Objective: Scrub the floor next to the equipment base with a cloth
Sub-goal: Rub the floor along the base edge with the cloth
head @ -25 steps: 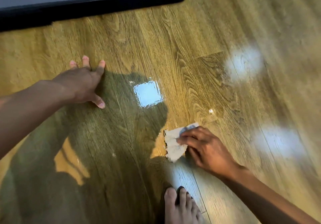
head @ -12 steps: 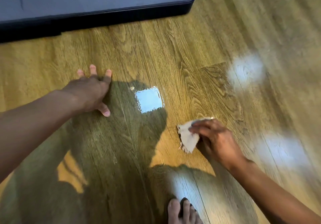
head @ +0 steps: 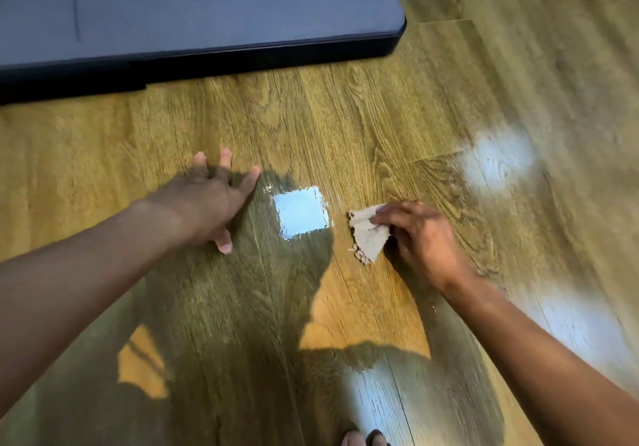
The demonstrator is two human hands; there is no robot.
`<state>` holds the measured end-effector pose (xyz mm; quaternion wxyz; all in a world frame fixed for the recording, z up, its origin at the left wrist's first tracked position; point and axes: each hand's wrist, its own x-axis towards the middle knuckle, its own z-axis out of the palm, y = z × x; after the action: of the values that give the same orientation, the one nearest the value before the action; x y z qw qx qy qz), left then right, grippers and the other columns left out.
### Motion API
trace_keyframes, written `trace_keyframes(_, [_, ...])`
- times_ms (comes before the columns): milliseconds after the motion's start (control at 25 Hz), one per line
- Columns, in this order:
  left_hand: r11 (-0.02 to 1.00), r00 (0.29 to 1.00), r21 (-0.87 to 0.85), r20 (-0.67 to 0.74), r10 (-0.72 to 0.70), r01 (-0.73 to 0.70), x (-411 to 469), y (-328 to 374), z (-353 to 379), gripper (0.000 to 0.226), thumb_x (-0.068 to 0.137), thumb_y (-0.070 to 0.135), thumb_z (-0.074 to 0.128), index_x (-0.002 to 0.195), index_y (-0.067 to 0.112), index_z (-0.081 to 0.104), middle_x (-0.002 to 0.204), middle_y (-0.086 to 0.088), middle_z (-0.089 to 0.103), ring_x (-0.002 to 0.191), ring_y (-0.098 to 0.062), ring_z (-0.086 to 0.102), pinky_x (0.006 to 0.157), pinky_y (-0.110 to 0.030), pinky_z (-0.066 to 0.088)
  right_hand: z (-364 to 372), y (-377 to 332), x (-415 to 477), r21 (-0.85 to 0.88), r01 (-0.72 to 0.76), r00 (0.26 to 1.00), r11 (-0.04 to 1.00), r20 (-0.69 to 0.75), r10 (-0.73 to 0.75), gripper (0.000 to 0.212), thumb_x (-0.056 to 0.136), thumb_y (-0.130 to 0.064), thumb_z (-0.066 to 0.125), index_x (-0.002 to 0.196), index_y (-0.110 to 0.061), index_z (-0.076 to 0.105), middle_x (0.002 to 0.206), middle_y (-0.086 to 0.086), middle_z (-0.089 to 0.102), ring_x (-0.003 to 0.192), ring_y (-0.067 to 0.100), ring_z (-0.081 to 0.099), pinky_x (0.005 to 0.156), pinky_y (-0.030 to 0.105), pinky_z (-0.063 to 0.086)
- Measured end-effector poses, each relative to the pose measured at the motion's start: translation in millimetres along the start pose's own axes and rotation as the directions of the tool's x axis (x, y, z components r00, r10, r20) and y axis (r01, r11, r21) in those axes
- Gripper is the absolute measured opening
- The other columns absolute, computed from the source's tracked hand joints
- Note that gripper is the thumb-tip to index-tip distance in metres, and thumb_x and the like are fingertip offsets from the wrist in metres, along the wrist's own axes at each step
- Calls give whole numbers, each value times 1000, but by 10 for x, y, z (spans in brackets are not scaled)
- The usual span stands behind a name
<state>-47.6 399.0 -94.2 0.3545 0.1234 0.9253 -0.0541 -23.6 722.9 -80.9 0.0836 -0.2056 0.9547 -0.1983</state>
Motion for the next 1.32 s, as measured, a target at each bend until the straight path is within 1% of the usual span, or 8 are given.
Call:
trace_keyframes(160, [999, 997, -30, -77, -30, 28, 29, 123, -91, 107, 79, 58, 64, 148, 29, -12, 156, -15, -19, 144, -39, -4, 112, -52, 23, 10, 68, 773, -44, -62, 997, 997, -45, 60, 30, 90, 0, 54, 113, -14, 68, 122, 5, 64, 113, 22, 60, 106, 34, 41])
trace_keyframes(280, [990, 989, -139, -139, -44, 24, 146, 151, -336, 100, 77, 62, 64, 147, 29, 1, 158, -9, -18, 145, -38, -3, 107, -54, 30, 31, 88, 602, 24, -118, 990, 993, -76, 120, 32, 82, 5, 61, 105, -14, 72, 112, 4, 68, 106, 18, 64, 105, 22, 38])
trace_keyframes(400, [964, 990, -236, -37, -134, 122, 316, 254, -526, 120, 71, 54, 74, 148, 35, -15, 155, -12, -24, 143, -43, -7, 109, -60, 26, 6, 109, 567, 34, -112, 990, 993, -78, 114, 32, 79, 5, 65, 100, -18, 73, 107, 0, 70, 99, 15, 65, 95, 12, 38])
trace_keyframes(520, [960, 987, -230, 33, -159, 162, 410, 341, -601, 123, 72, 45, 77, 147, 34, -20, 153, -18, -25, 140, -50, -7, 108, -63, 25, -26, 165, 1210, 24, -47, 996, 999, -69, 49, 31, 84, 6, 59, 104, -13, 71, 112, 6, 68, 97, 21, 66, 90, 21, 48])
trace_keyframes(720, [958, 987, -241, 41, -153, 158, 386, 347, -611, 122, 75, 41, 76, 146, 33, -22, 151, -20, -27, 139, -50, -11, 110, -64, 19, -110, 170, 1999, -14, -70, 996, 997, -60, 69, 32, 87, 0, 58, 110, -20, 69, 119, 3, 66, 108, 19, 62, 103, 31, 43])
trace_keyframes(840, [954, 989, -262, 67, -133, 147, 394, 346, -635, 122, 76, 38, 76, 146, 29, -24, 149, -23, -30, 137, -52, -13, 109, -66, 20, -34, 183, 1685, -86, -50, 995, 995, -86, 42, 34, 86, 2, 59, 111, -19, 69, 118, 4, 66, 103, 20, 63, 96, 21, 41])
trace_keyframes(1080, [951, 989, -273, 70, -131, 145, 405, 353, -647, 122, 76, 36, 77, 148, 27, -22, 149, -25, -29, 137, -54, -12, 108, -66, 22, -95, 201, 2161, -74, -27, 995, 997, -94, 20, 34, 86, 4, 56, 108, -18, 70, 113, 6, 67, 100, 23, 64, 95, 31, 49])
trace_keyframes(1320, [952, 990, -274, 48, -130, 139, 420, 343, -609, 122, 77, 36, 76, 146, 28, -24, 149, -25, -29, 137, -54, -13, 107, -67, 22, -83, 309, 2139, -105, 95, 991, 990, -83, -103, 32, 85, 2, 57, 108, -17, 70, 112, 3, 68, 102, 19, 63, 97, 26, 43])
